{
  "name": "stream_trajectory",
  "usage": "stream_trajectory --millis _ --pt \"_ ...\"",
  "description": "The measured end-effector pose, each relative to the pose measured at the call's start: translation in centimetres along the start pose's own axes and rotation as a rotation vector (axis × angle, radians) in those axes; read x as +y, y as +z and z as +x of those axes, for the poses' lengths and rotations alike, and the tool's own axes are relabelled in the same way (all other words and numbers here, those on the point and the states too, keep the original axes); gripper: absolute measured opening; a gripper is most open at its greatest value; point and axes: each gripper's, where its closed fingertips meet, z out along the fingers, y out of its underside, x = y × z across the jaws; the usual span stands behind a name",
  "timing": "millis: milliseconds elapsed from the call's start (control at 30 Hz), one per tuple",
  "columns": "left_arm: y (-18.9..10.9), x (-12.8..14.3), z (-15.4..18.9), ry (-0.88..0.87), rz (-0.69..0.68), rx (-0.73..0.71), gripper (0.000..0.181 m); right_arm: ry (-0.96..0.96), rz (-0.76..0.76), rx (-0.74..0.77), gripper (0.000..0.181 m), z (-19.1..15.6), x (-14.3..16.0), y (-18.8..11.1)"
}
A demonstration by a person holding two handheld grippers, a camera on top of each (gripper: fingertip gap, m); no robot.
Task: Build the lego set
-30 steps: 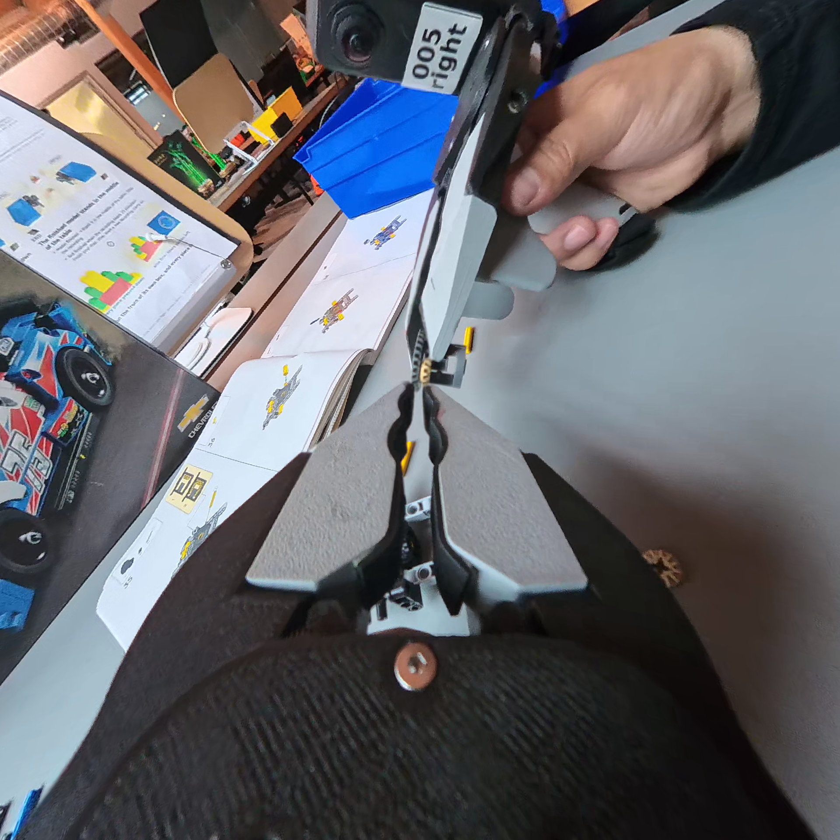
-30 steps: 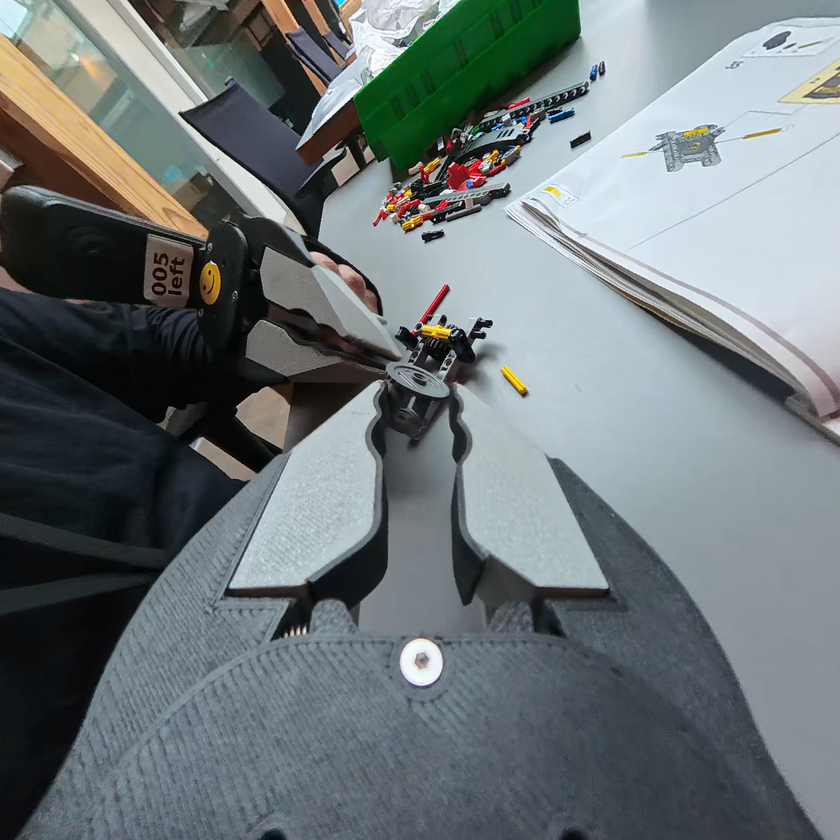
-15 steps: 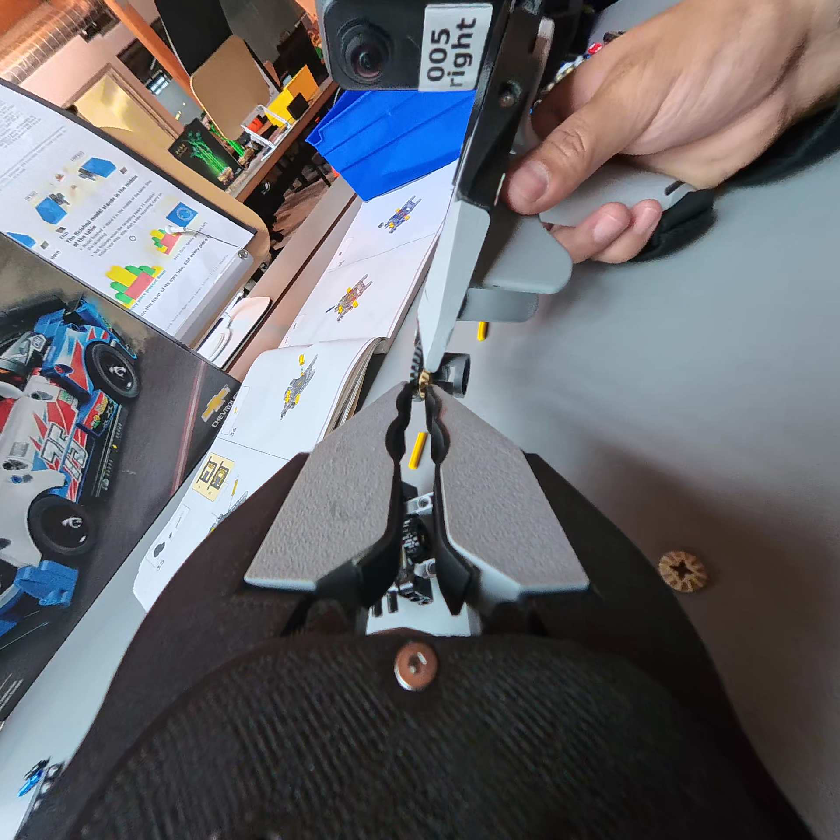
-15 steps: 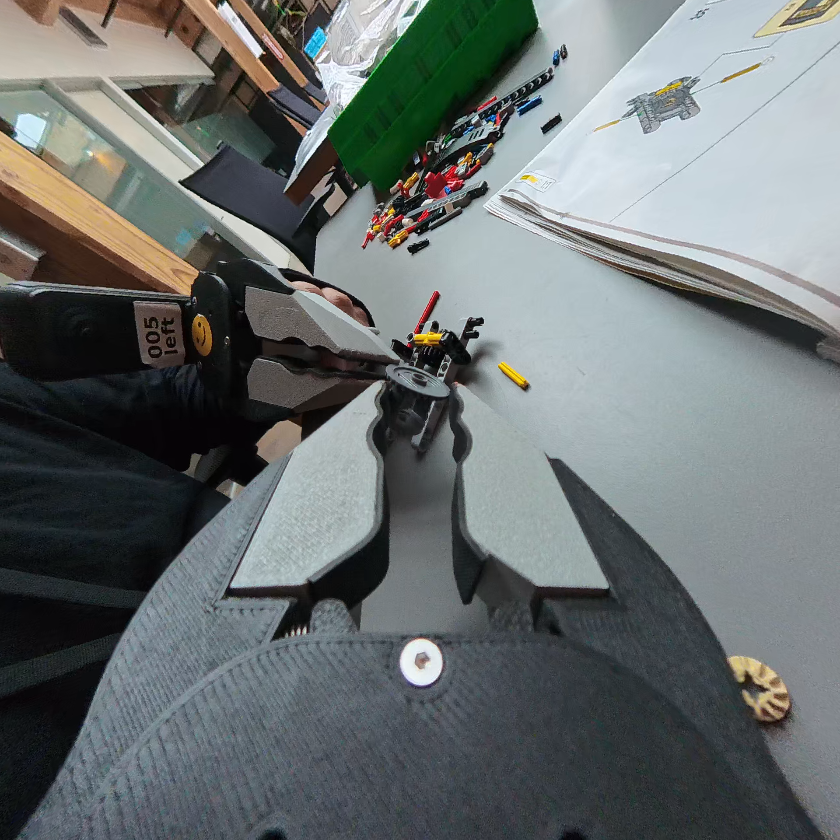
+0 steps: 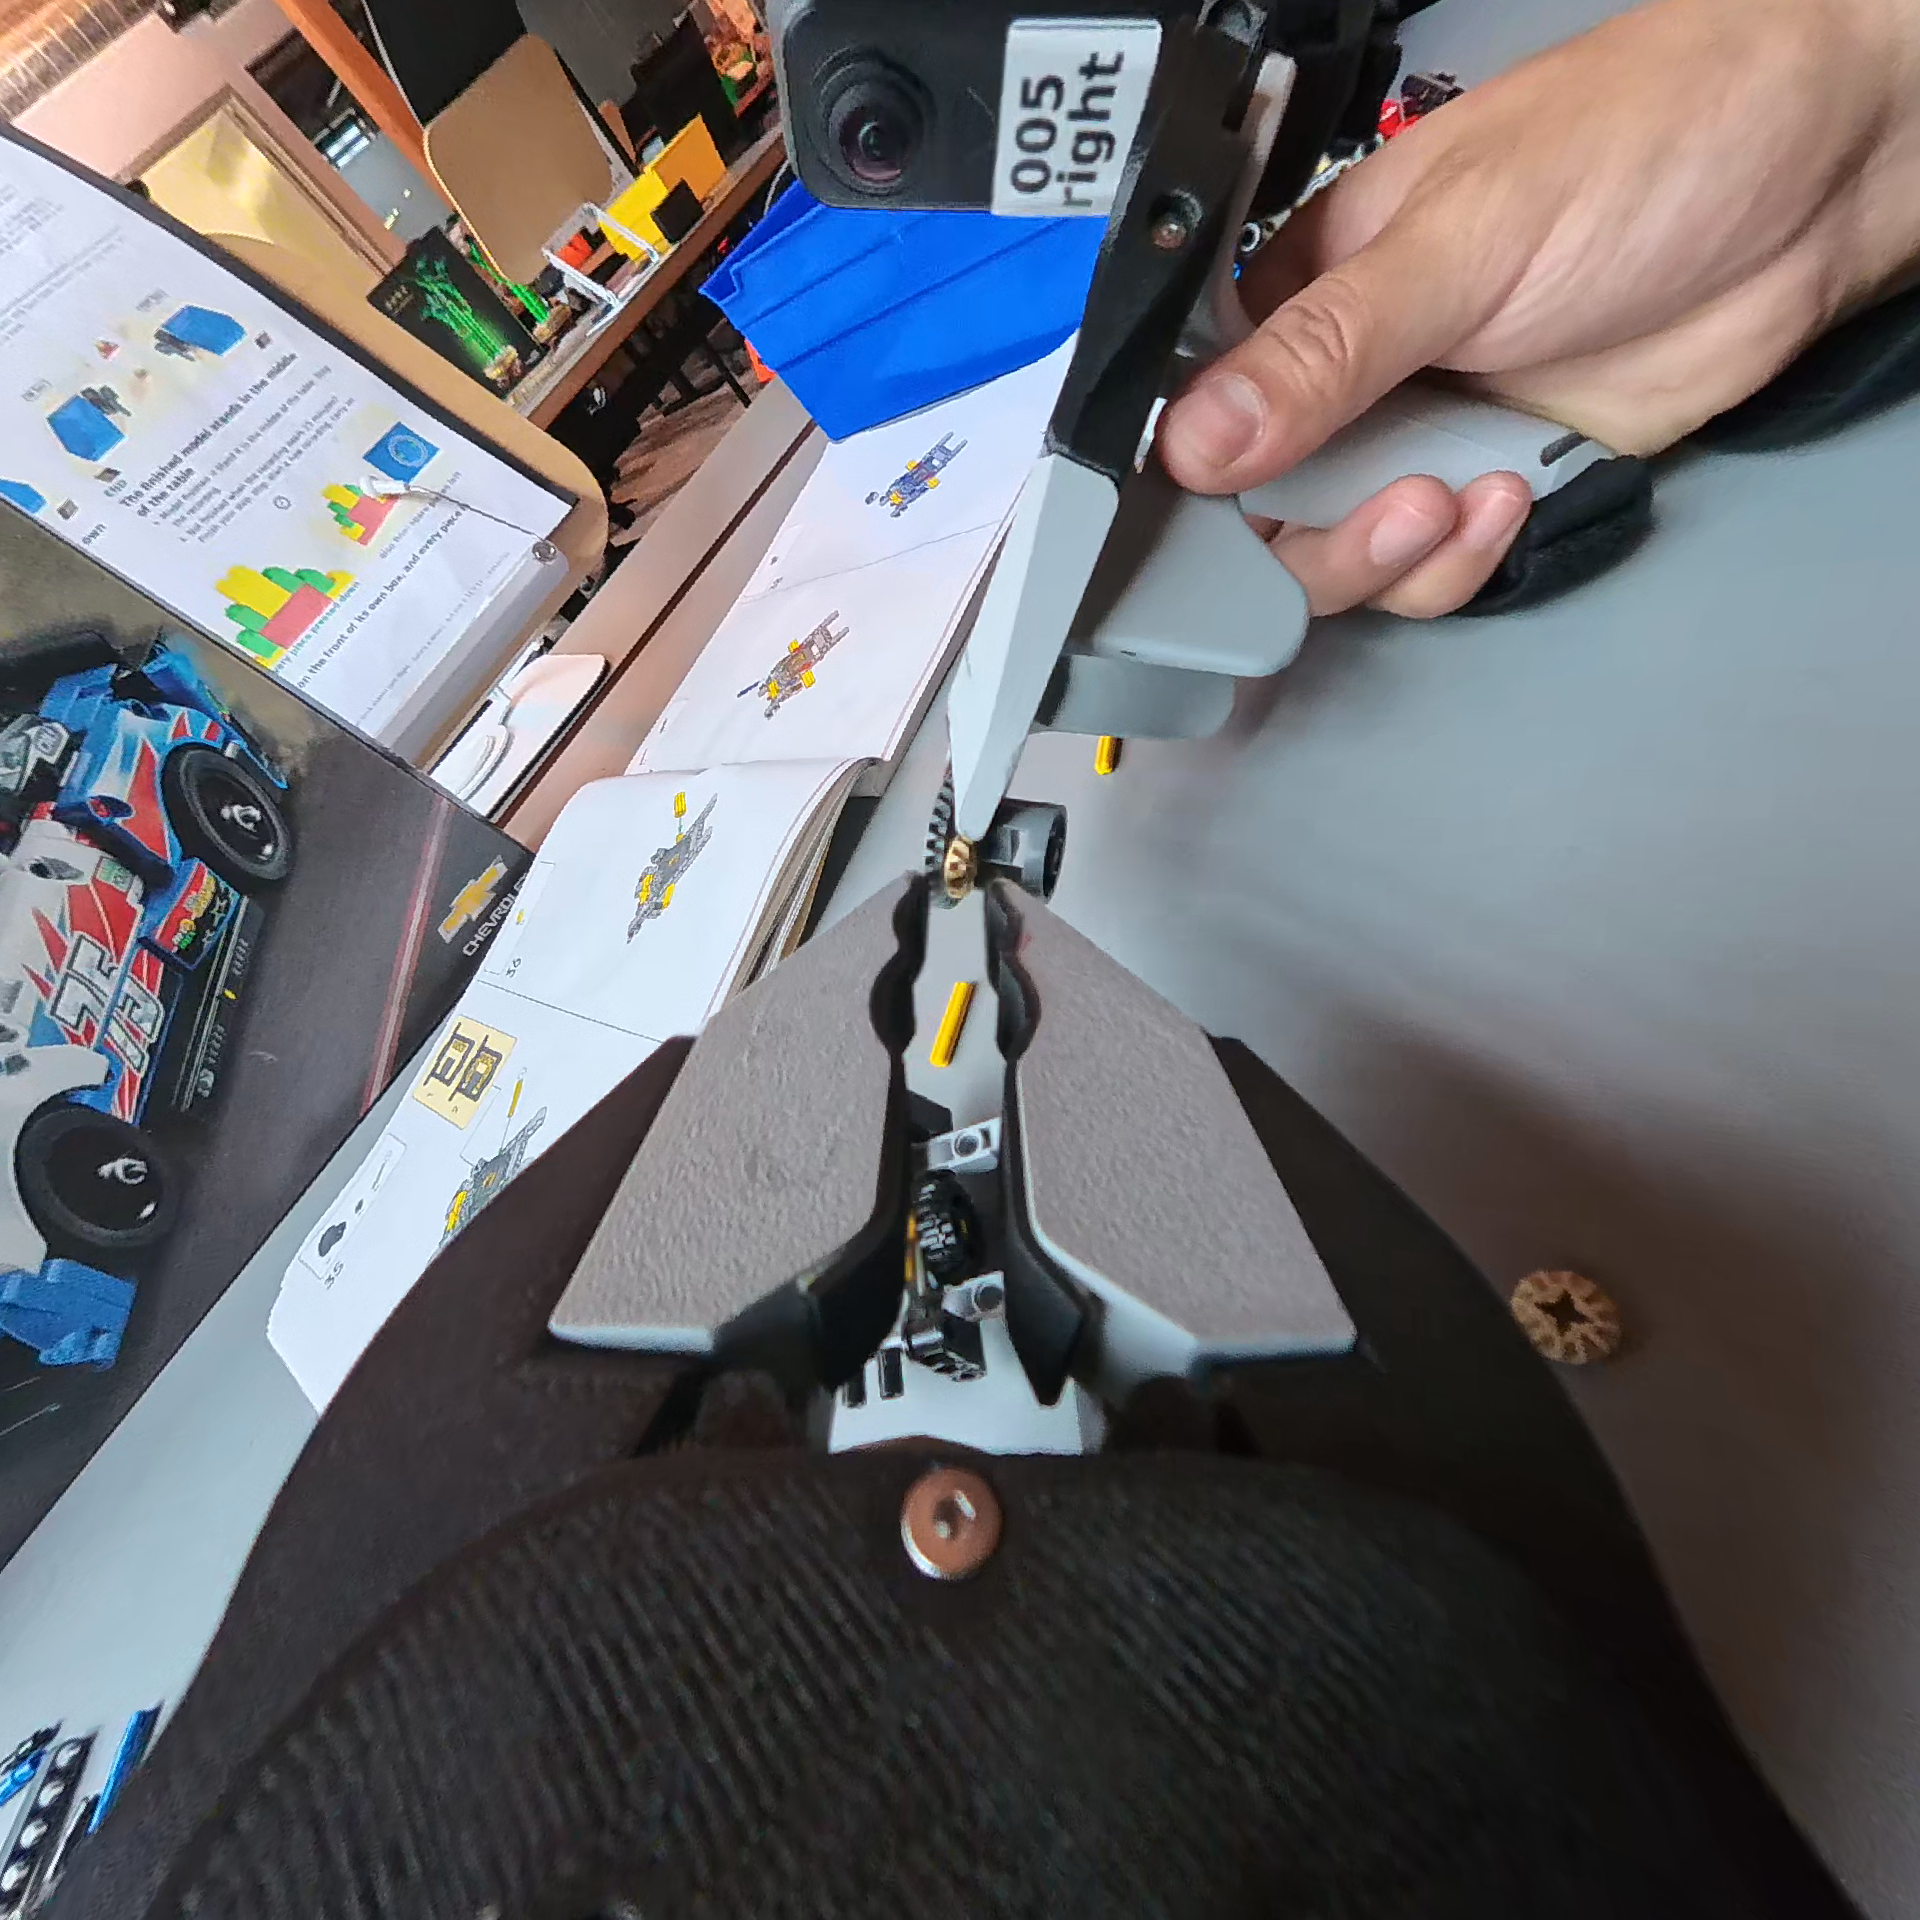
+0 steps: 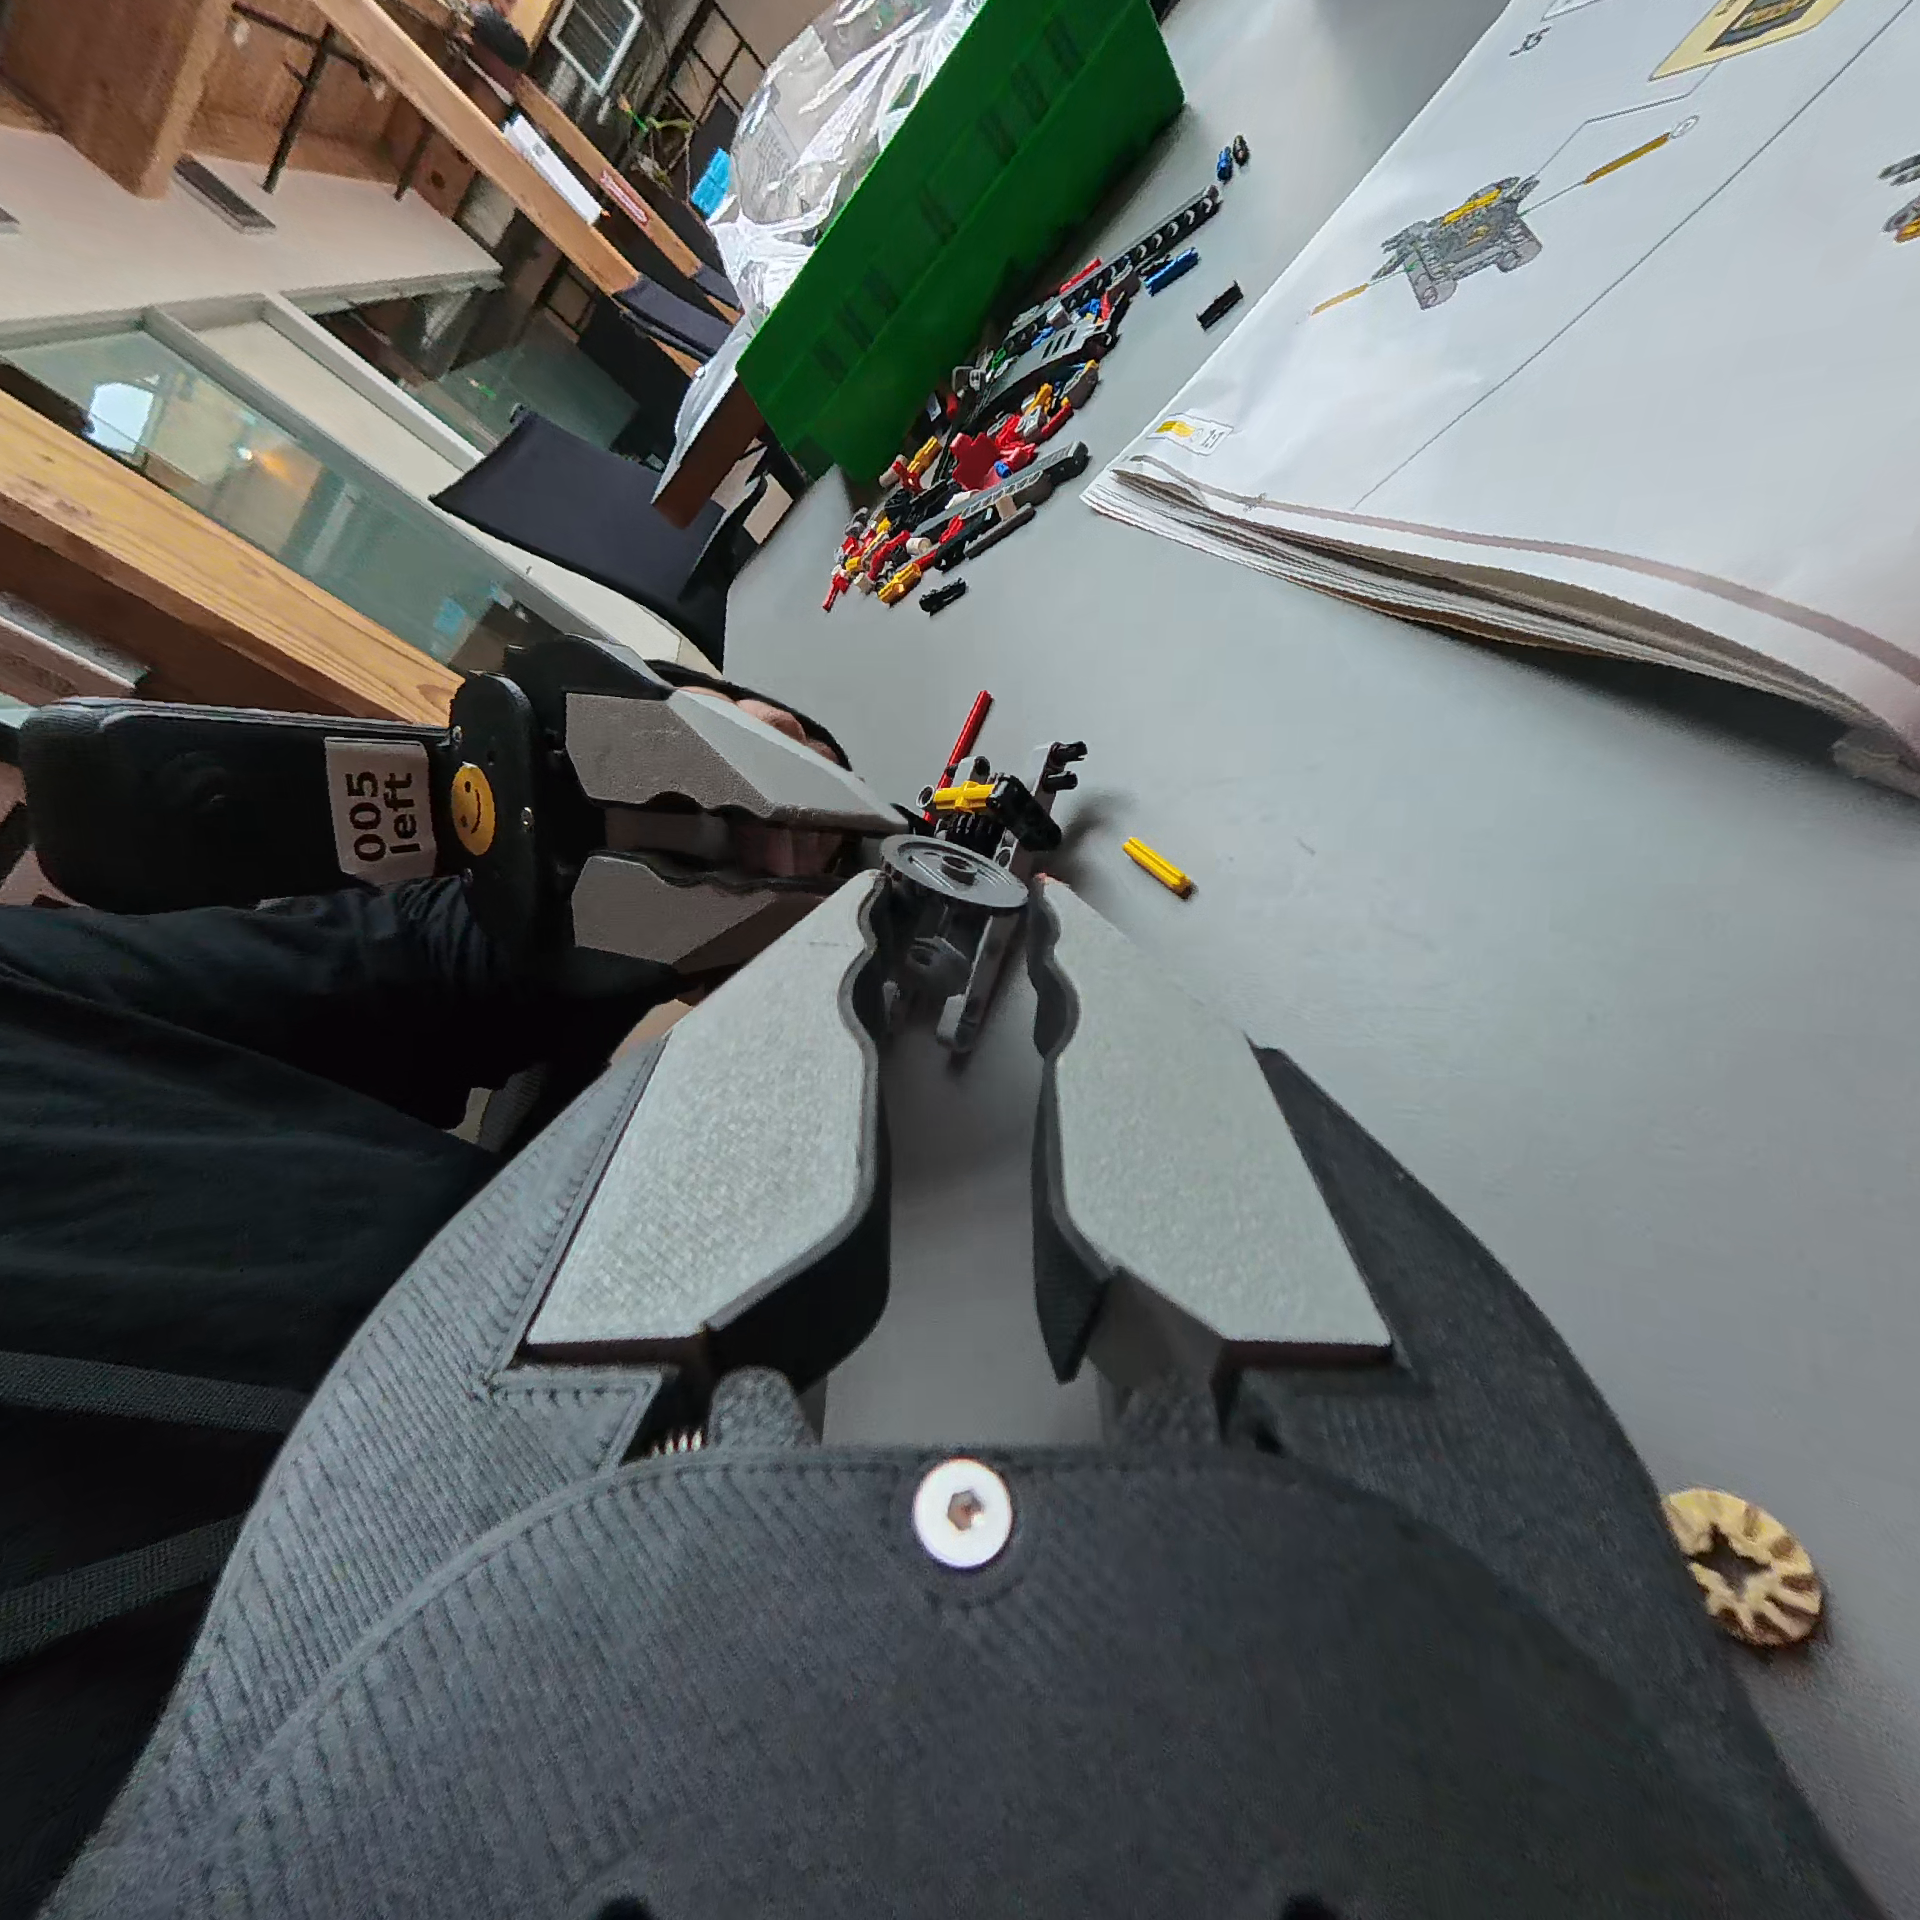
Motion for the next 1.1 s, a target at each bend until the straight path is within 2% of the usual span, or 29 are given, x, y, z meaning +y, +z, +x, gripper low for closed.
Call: stream_trajectory --millis 333,500,833,900,967,1033,1100 --pt "0.0 0.3 -0.4 0.071 -0.034 -0.06 0.0 0.086 0.021 -0.006 0.022 0.1 0.0 0.5" --pt "0.1 0.3 0.4 0.07 -0.033 -0.01 0.0 0.14 0.052 -0.024 0.021 0.4 -0.4 0.3" --pt "0.6 1.4 1.0 0.1 -0.1 0.009 0.0 0.044 0.072 0.018 0.021 0.4 -1.0 -0.2" --pt "0.1 1.7 0.8 0.076 -0.11 0.01 0.007 0.0 0.081 0.042 0.021 0.4 -1.3 -0.5" --pt "-0.4 2.1 0.6 0.007 -0.127 0.029 0.024 -0.012 0.081 0.042 0.021 0.2 -1.4 -0.7" --pt "-0.6 1.6 0.4 -0.081 -0.122 0.057 0.039 -0.006 0.077 0.028 0.021 0.0 -1.2 -0.5" --pt "-0.7 0.7 0.3 -0.15 -0.111 0.087 0.046 0.006 0.064 0.011 0.021 -0.4 -0.9 0.1"
